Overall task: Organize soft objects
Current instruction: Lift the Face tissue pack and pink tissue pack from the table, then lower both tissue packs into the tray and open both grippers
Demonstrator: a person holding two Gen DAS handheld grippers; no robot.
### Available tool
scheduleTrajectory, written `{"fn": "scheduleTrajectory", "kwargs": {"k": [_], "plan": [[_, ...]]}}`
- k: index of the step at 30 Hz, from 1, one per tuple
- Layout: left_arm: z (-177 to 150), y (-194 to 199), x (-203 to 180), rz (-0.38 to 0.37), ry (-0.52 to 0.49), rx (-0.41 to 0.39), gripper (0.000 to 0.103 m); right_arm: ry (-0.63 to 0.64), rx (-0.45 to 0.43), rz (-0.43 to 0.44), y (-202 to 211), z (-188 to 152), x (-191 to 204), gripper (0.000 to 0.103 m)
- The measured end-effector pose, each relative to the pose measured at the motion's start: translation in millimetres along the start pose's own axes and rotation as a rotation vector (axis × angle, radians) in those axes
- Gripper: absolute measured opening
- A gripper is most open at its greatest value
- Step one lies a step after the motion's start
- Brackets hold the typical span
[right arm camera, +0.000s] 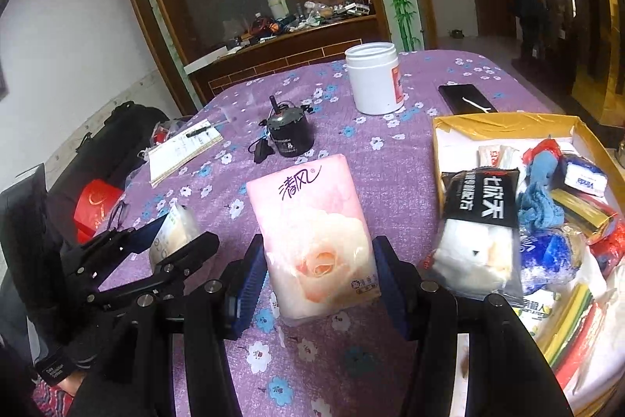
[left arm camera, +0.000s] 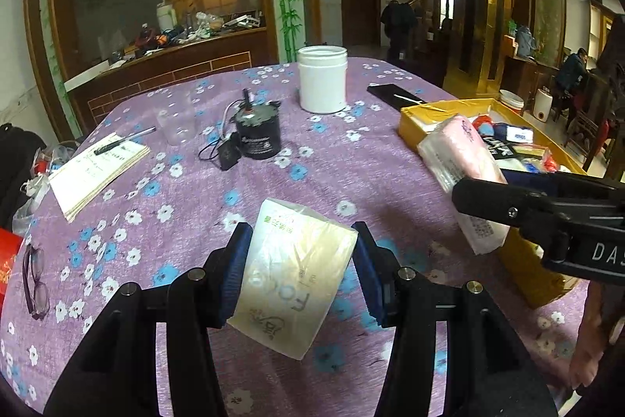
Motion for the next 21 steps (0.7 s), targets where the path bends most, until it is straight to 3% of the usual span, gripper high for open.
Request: {"fn": "scheduleTrajectory", "kwargs": {"k": [10,21], "plan": [[18,-6,-44,-0.04,-0.057,-0.003,0.05,-0.059,-0.022,-0.002,13,7,-29,0.055],[32,-32,-123,-0.154,-0.138,0.029,0.05,-0.194,-0.06,-0.054,33,14,-103,0.055]]}}
Point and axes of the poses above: each gripper's, at about its wrist camera, not at the fingertips, and y roughly against the way its jaws point, x to its left, z to its top, the point moved 10 cm from there along -y, roughly the way its jaws point, and after that the axes turned 11 degrees about -z, right-handed, at the moved point
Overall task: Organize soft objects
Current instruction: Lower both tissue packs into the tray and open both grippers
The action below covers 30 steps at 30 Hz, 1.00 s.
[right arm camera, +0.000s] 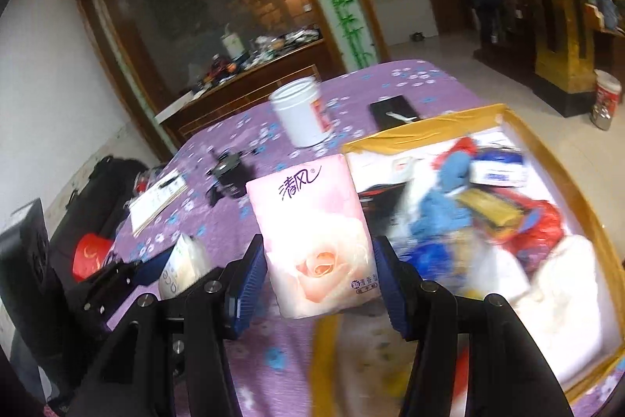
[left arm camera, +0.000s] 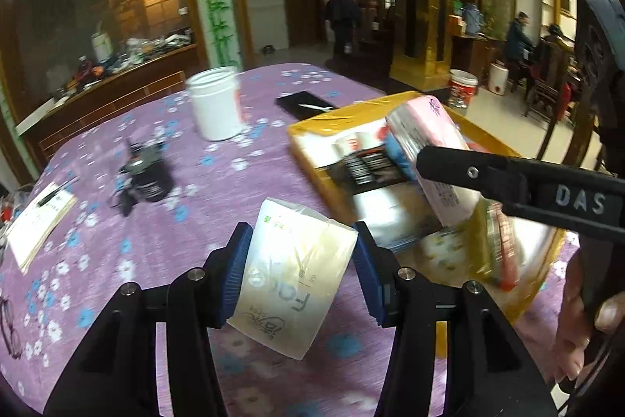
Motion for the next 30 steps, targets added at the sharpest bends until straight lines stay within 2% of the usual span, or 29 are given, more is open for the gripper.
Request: {"fn": "scheduleTrajectory", "kwargs": {"k": [7,16,19,21,30], "plan": [[10,-28,-53,-0.083,-0.072,0.027,0.05,-0.111,-0.012,-0.078,9,8,-69,0.055],[8,-58,-89,-0.126,-0.141,0.069,0.05,-0.16,0.014,-0.169,11,-2,-124,0.055],[7,-70,-92,-0.123,-0.138,0.095,0.05,-0.175,0.028,-0.186,6,-5,-136,0.055],[6,-76,-91,-0.148,-0.112,0.112,0.05,-0.178,0.041,-0.199,3,-9,-142,0.055],[0,-74,-95,-0.166,-0.1,0.116,0.05,-0.157,0.057,-0.238,-7,-14,-145,0.056]]}}
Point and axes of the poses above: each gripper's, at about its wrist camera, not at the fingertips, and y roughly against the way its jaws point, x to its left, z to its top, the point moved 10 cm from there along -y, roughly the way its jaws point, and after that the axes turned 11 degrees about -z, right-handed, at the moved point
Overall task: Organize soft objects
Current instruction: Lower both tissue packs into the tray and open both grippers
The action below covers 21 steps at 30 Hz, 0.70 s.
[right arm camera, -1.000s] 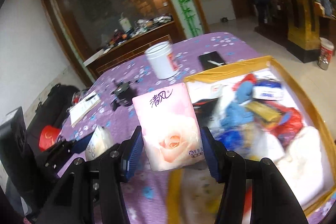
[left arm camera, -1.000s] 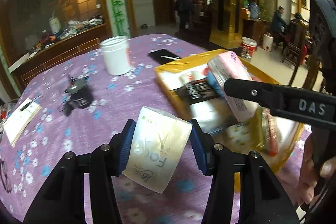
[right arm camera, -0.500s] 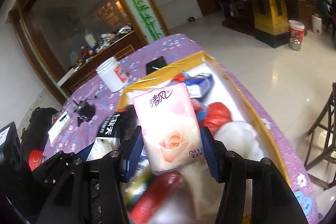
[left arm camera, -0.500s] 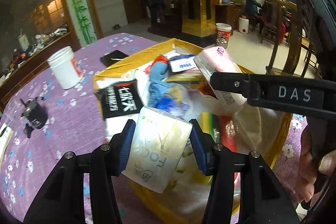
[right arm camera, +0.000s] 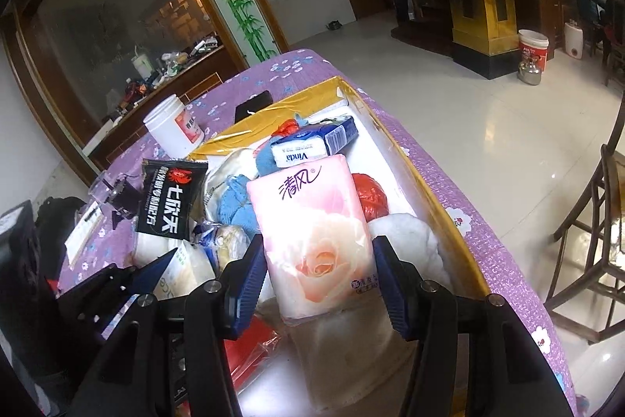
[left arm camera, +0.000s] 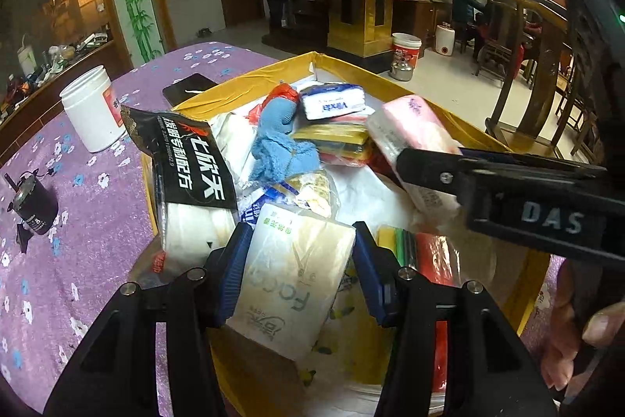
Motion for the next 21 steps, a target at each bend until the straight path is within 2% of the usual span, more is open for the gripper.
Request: {"fn": "scheduleTrajectory", "kwargs": {"k": [11,13,17,21], "plan": [[-4,10,-2,0.009,-0.007,-0.055,0.05,0.047,-0.054,-0.058,-7,-3,7,0.058],[-4,11,-4,0.018,-0.021,-0.063,0.05,0.037,-0.062,-0.047,-5,-2,8,0.059],[-2,12,-4,0.023,-0.033,-0.068,0.05,0.029,-0.054,-0.051,-8,-1,6,0.06],[-1,14,-3,0.033,-0.038,-0.074,0.055,0.032,-0.038,-0.074,-11,-3,6,0.062]]}}
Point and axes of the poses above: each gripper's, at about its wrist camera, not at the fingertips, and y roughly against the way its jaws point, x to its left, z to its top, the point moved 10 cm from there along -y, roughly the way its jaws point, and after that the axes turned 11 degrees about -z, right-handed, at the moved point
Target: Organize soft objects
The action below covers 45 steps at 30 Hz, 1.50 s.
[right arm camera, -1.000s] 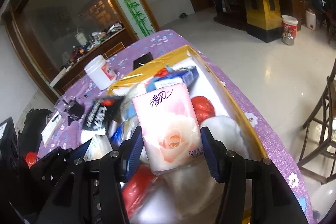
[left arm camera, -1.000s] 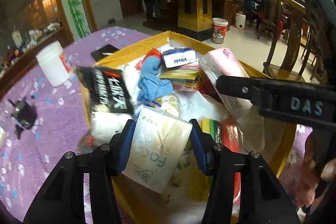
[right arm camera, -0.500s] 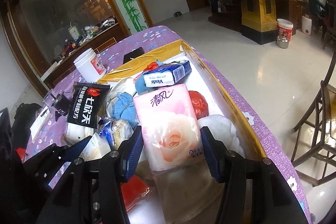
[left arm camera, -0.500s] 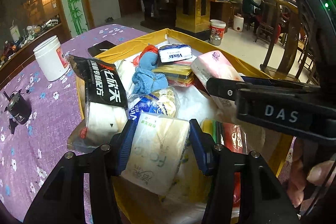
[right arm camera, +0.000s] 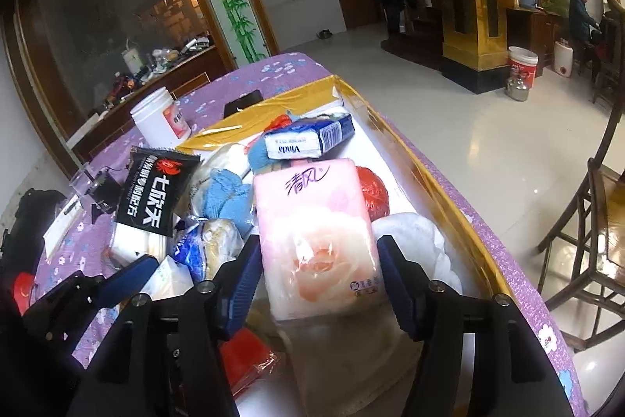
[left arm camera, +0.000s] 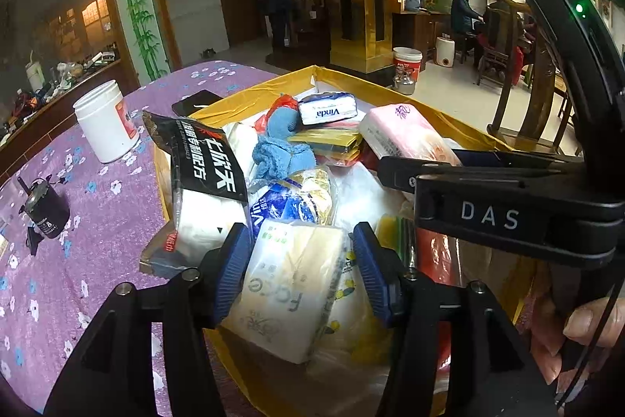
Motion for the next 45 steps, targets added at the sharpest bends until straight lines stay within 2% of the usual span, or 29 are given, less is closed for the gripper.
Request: {"fn": "scheduleTrajectory", "kwargs": {"k": [8,18,30,32,34,37,45], "plan": [[0,-1,1,0.012,-0.014,-0.002,0.057,0.001,0.004,-0.005,0,-1,-1,0.067],[3,5,0,0.033,-0.044,-0.027,0.067,0.002,-0.035,-0.003,14,-7,-3,0.077],[6,21,3,0.084,-0.076,-0.079,0.081,-0.02,-0.113,0.023,37,-6,-6,0.08],[6,26,6,0.099,-0.071,-0.096,0.081,-0.023,-0.126,0.009,40,-5,-8,0.085],[7,31,8,0.114,-0.069,-0.114,0.081,-0.039,-0.149,-0.02,45,-4,-13,0.097],[7,37,8,0.133,-0.075,-0.131,0.081,-0.067,-0.19,-0.034,53,-1,-20,0.101],[7,46,8,0.16,-0.087,-0.16,0.081,-0.08,-0.228,-0.106,62,2,-29,0.102]]}}
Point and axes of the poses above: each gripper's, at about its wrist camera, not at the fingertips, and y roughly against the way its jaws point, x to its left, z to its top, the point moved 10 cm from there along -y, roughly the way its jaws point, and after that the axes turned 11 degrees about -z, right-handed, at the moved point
